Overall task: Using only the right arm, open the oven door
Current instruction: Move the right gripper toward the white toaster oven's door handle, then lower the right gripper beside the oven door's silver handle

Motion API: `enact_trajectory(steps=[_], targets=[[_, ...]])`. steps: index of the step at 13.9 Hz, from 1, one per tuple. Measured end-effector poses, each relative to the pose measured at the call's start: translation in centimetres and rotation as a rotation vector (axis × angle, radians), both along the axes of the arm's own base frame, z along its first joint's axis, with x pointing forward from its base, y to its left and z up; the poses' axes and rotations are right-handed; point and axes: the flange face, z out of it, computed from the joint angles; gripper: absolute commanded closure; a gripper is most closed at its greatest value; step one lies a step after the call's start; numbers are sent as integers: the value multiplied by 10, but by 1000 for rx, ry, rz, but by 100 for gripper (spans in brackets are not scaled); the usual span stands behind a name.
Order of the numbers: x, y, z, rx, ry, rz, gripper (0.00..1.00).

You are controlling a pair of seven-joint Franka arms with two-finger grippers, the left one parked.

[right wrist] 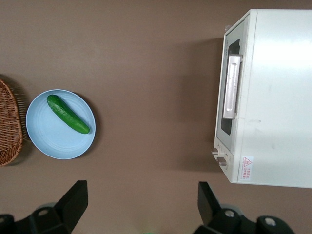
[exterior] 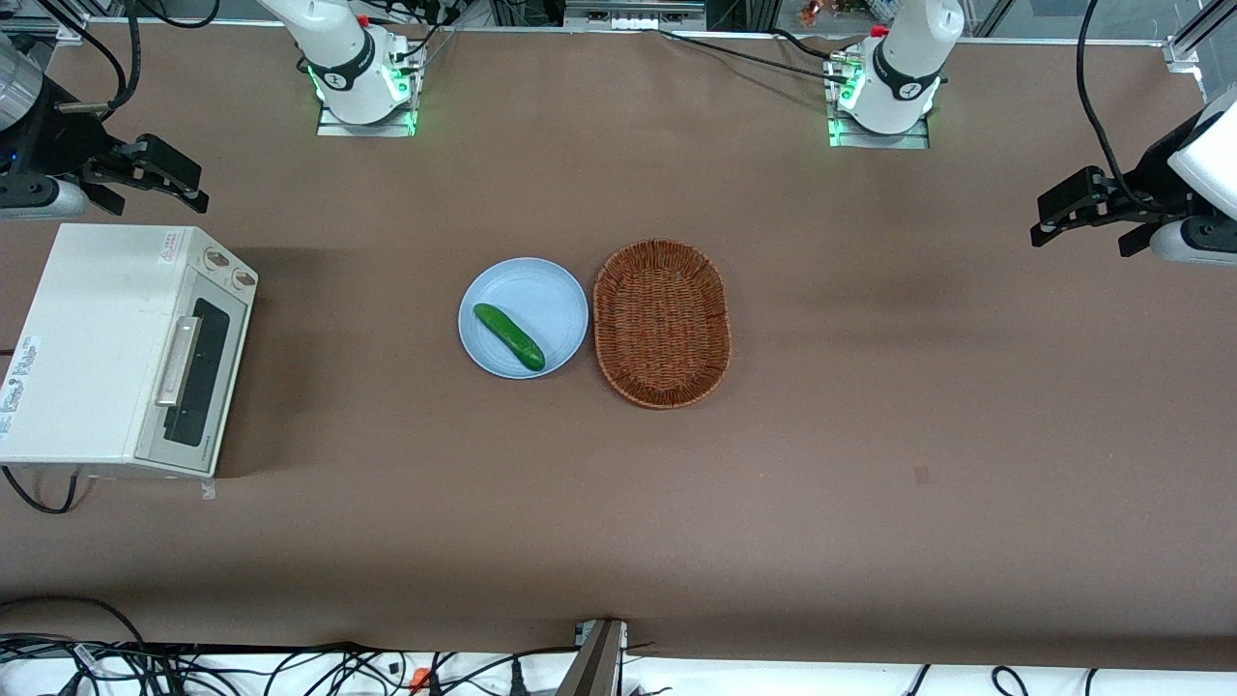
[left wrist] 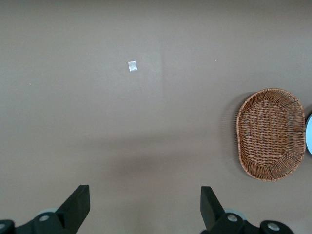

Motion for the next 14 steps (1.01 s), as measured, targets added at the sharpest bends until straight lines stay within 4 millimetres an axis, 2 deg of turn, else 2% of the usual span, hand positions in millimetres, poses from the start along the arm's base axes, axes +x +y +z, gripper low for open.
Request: enact_trajectory(steps=[9,10,11,12,14], targets=[[0,0,-1,-5,5,13,2],[0,-1,-3,-8,8,17,10],[0,-2,-6,-19,14,18,23],[3,-4,-13,-37,22,20,46],[17,-8,-38,-68,36,28,78]])
